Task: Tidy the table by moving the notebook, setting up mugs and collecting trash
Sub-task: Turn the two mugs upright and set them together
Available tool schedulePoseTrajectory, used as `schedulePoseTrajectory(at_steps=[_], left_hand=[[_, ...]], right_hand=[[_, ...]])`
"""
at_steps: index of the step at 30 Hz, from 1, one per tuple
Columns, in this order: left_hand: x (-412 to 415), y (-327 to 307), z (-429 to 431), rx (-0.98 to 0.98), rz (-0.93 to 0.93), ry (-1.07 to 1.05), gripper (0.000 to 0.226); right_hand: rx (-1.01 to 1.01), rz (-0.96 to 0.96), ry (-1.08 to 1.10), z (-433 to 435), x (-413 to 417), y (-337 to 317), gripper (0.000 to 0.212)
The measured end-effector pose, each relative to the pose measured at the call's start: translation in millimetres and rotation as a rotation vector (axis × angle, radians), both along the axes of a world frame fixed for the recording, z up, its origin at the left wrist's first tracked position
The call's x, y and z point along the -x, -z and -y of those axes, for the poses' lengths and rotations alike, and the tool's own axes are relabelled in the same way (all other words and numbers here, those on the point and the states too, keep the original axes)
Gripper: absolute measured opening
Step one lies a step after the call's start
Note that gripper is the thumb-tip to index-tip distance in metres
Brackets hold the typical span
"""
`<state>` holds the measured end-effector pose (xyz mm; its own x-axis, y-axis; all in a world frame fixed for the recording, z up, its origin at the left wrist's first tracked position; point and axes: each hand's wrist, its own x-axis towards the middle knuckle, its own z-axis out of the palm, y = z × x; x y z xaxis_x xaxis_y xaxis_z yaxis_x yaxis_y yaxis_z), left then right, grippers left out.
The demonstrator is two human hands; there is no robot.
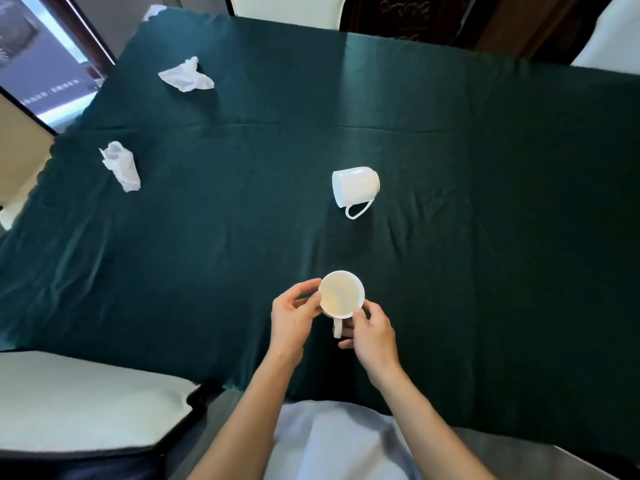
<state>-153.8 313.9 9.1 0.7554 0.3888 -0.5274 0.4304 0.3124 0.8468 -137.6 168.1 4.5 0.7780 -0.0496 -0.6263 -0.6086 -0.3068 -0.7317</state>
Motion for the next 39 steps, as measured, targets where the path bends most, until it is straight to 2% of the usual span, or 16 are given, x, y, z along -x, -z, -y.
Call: schedulePoseTrajectory(at_steps=[11,15,19,25,29,39], left_hand=[[-10,3,-11,0.049,-0.051,0.001,0.012],[-15,8,-16,0.058,-0.1,0.023,0.01],[-28,11,-24,0.061,-0.187,0.038,0.018],[-50,18,-30,0.003,-0.261,0.055,0.02],[-79,19,-36,-0.042,-0.261,0.057,0.015],[-207,6,-61,-0.054,-0.227,0.153,0.033]], right_hand=[[-0.071,-0.108,0.075,-3,-13,-13,0.023],[-0.046,-0.111,-0.004,6,-16,-19,0.02],[-0.015,-0.097,-0.101,13,-21,-18,0.019],[0.117,-0.064,-0.203,24,-33,-14,0.018],[0.216,0.005,-0.192,23,-65,-10,0.03],[0.37,0.298,-0.389,-18,-183,-11,0.074]])
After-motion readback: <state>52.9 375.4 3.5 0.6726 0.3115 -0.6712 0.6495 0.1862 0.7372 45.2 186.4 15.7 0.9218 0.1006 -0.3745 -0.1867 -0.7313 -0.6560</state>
